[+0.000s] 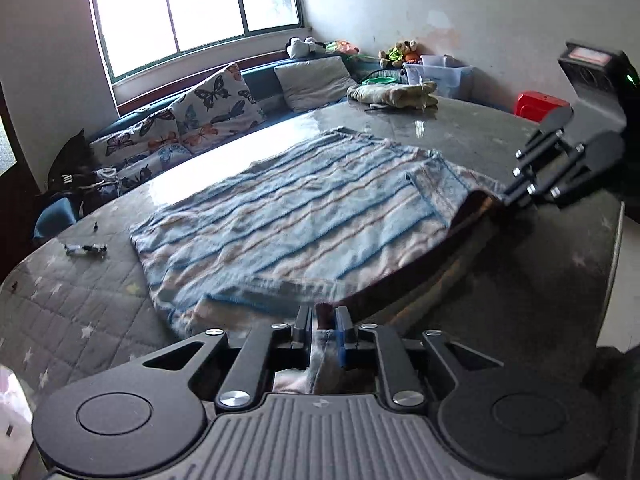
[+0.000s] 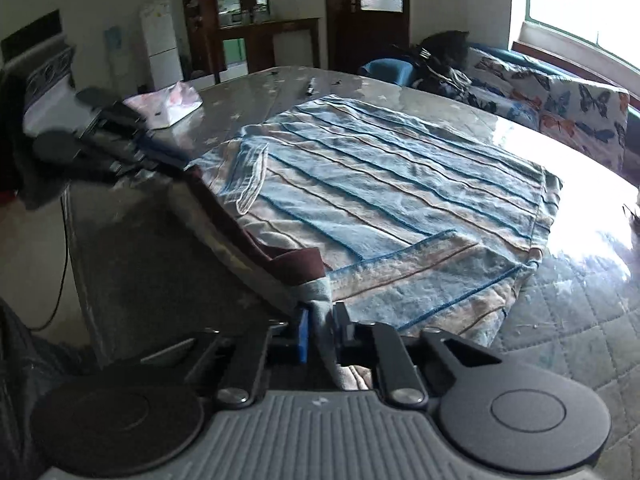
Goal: Fold clothes
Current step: 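Grasp the maroon collar edge of the striped cloth with both grippers, then lift the collar edge with both grippers and fold it over the cloth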
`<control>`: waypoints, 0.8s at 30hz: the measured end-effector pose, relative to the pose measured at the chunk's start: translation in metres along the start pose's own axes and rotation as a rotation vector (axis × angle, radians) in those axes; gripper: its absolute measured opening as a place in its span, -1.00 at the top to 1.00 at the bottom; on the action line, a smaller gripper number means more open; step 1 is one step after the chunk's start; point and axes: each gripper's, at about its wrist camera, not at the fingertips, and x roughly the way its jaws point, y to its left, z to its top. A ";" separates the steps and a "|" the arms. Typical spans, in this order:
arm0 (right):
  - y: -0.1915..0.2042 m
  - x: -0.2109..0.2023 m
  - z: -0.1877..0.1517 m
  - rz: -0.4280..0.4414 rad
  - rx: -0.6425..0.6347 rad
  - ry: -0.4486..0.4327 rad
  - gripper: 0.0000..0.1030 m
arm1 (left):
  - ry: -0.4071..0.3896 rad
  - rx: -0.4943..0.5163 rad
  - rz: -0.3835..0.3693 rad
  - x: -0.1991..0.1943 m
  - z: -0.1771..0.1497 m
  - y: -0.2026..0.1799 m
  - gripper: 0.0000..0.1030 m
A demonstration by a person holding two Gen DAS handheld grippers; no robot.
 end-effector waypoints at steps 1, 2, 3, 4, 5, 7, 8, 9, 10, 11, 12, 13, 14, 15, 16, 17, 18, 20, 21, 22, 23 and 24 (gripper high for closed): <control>-0.001 0.000 0.001 -0.002 0.008 -0.002 0.84 | 0.003 0.000 0.001 -0.002 -0.003 -0.001 0.66; -0.001 0.000 0.002 -0.004 0.011 -0.004 0.86 | 0.005 0.015 0.012 -0.003 -0.006 -0.003 0.56; -0.002 0.000 0.002 -0.006 0.015 -0.005 0.87 | 0.008 0.031 0.023 -0.004 -0.008 -0.006 0.35; -0.002 0.001 0.003 -0.006 0.020 -0.008 0.87 | 0.010 0.047 0.035 -0.005 -0.011 -0.008 0.25; -0.003 0.001 0.003 -0.007 0.026 -0.010 0.87 | 0.013 0.063 0.046 -0.006 -0.014 -0.011 0.16; -0.004 0.001 0.005 -0.008 0.032 -0.012 0.88 | 0.018 0.094 0.069 -0.008 -0.020 -0.016 0.16; -0.004 0.001 0.006 -0.009 0.036 -0.012 0.88 | 0.021 0.110 0.080 -0.009 -0.023 -0.019 0.13; -0.005 0.002 0.006 -0.011 0.040 -0.013 0.88 | 0.023 0.126 0.091 -0.009 -0.026 -0.022 0.12; -0.004 0.001 0.007 -0.012 0.040 -0.014 0.88 | 0.026 0.141 0.103 -0.010 -0.028 -0.024 0.12; -0.004 0.001 0.007 -0.014 0.041 -0.016 0.88 | 0.028 0.157 0.114 -0.011 -0.031 -0.027 0.12; -0.004 0.001 0.007 -0.015 0.040 -0.017 0.88 | 0.031 0.174 0.125 -0.012 -0.034 -0.029 0.12; -0.003 0.002 0.006 -0.016 0.039 -0.015 0.88 | 0.032 0.197 0.136 -0.010 -0.036 -0.031 0.14; -0.002 0.002 0.005 -0.016 0.038 -0.012 0.87 | 0.038 0.223 0.147 -0.006 -0.037 -0.033 0.28; -0.002 0.003 0.005 -0.017 0.036 -0.010 0.86 | 0.041 0.239 0.155 -0.004 -0.038 -0.033 0.48; 0.000 0.003 0.004 -0.018 0.031 -0.006 0.85 | 0.043 0.240 0.155 -0.002 -0.037 -0.032 0.53; 0.002 0.005 0.002 -0.018 0.020 0.001 0.81 | 0.044 0.241 0.155 -0.001 -0.037 -0.031 0.62; 0.003 0.005 0.000 -0.019 0.008 0.007 0.78 | 0.042 0.234 0.150 0.001 -0.036 -0.028 0.69; 0.008 0.006 -0.002 -0.023 -0.017 0.010 0.78 | 0.037 0.226 0.153 0.001 -0.033 -0.026 0.72; 0.010 0.007 -0.004 -0.020 -0.031 0.013 0.67 | 0.034 0.221 0.154 0.001 -0.031 -0.025 0.73; 0.013 0.008 -0.005 -0.021 -0.047 0.015 0.57 | 0.033 0.211 0.153 0.001 -0.030 -0.024 0.74; 0.016 0.009 -0.007 -0.029 -0.065 0.017 0.39 | 0.034 0.200 0.152 0.002 -0.030 -0.023 0.74; 0.020 0.010 -0.010 -0.039 -0.084 0.018 0.37 | 0.034 0.188 0.151 0.002 -0.029 -0.022 0.74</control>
